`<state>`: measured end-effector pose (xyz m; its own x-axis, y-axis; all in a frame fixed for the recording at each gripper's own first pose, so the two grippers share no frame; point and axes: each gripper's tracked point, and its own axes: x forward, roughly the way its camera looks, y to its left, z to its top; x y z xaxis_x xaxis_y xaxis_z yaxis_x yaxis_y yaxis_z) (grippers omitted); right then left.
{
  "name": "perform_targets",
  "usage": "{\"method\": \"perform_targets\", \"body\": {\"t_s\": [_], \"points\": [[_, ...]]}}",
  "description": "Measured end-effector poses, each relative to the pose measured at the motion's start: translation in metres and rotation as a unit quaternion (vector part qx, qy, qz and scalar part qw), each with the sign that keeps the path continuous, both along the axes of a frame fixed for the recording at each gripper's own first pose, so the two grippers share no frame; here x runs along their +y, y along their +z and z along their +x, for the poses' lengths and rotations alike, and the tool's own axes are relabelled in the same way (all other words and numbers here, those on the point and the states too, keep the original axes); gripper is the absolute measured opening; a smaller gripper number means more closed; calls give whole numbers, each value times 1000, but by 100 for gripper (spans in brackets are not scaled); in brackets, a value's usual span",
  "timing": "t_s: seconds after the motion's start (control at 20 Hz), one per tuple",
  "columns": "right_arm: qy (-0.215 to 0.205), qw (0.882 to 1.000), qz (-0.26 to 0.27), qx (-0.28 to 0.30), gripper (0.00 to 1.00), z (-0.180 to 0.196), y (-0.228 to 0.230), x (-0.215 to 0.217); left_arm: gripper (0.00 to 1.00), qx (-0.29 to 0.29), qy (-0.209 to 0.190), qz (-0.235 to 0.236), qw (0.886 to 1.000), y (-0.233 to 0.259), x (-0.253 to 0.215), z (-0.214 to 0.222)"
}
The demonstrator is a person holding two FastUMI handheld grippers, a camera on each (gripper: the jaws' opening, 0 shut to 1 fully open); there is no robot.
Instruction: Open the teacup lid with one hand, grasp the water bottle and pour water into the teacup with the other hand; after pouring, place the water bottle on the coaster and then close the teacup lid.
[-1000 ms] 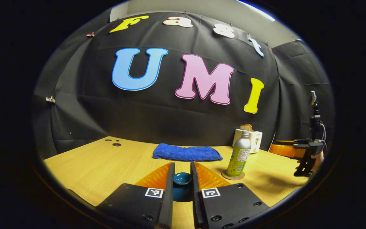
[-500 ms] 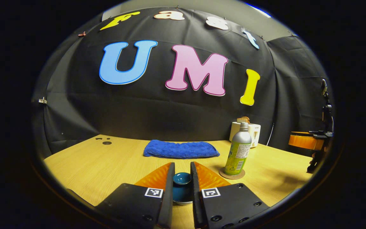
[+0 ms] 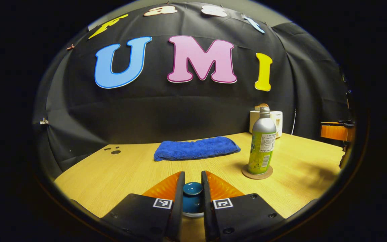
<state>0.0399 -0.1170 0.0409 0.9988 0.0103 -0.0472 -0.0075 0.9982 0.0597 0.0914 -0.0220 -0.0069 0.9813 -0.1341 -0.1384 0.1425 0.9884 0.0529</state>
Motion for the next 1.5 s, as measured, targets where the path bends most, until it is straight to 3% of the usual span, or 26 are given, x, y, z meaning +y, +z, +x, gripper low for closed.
{"method": "perform_targets", "body": {"t_s": [0.8, 0.95, 1.2, 1.3, 1.5], "points": [[20, 999, -3, 36, 99, 6, -33, 17, 34, 30, 10, 11, 999, -23, -4, 8], [18, 999, 0, 44, 99, 6, -39, 15, 30, 32, 12, 13, 999, -24, -4, 8], [19, 999, 16, 49, 99, 6, -43, 15, 37, 28, 13, 8, 1000, -22, -5, 7], [15, 998, 19, 51, 99, 6, -46, 13, 42, 27, 13, 6, 1000, -22, -4, 4], [11, 998, 36, 53, 99, 2, -46, 12, 87, 5, 23, 0, 1000, -6, 3, -10]]}}
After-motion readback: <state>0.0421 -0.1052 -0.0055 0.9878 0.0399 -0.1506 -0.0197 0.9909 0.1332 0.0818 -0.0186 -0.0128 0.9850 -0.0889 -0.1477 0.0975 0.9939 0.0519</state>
